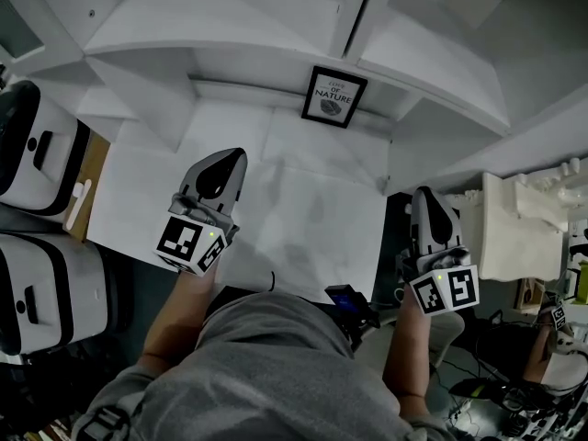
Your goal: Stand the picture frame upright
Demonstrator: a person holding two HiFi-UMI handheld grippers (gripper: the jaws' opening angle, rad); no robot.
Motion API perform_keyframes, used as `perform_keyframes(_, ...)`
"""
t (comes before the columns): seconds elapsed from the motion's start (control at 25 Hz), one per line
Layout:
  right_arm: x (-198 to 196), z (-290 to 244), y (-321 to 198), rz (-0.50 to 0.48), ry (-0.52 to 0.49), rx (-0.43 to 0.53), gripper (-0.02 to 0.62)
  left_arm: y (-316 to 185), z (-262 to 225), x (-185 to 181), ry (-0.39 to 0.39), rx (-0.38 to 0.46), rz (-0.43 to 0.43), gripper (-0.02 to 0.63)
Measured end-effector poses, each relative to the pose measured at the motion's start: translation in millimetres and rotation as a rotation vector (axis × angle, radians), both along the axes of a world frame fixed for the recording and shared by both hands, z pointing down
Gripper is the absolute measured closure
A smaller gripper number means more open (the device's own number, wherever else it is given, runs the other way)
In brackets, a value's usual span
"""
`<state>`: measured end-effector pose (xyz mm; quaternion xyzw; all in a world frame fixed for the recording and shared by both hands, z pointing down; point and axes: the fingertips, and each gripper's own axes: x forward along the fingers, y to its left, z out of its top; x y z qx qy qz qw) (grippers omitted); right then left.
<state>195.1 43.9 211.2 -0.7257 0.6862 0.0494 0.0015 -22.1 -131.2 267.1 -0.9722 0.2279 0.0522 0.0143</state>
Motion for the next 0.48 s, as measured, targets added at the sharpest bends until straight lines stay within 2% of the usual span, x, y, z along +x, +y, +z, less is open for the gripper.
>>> perform_keyframes(0.48, -8, 10, 16, 0.000, -0.052, 0.047, 0.569, 9, 7, -13, 0.000, 0.000, -0.009, 0.600)
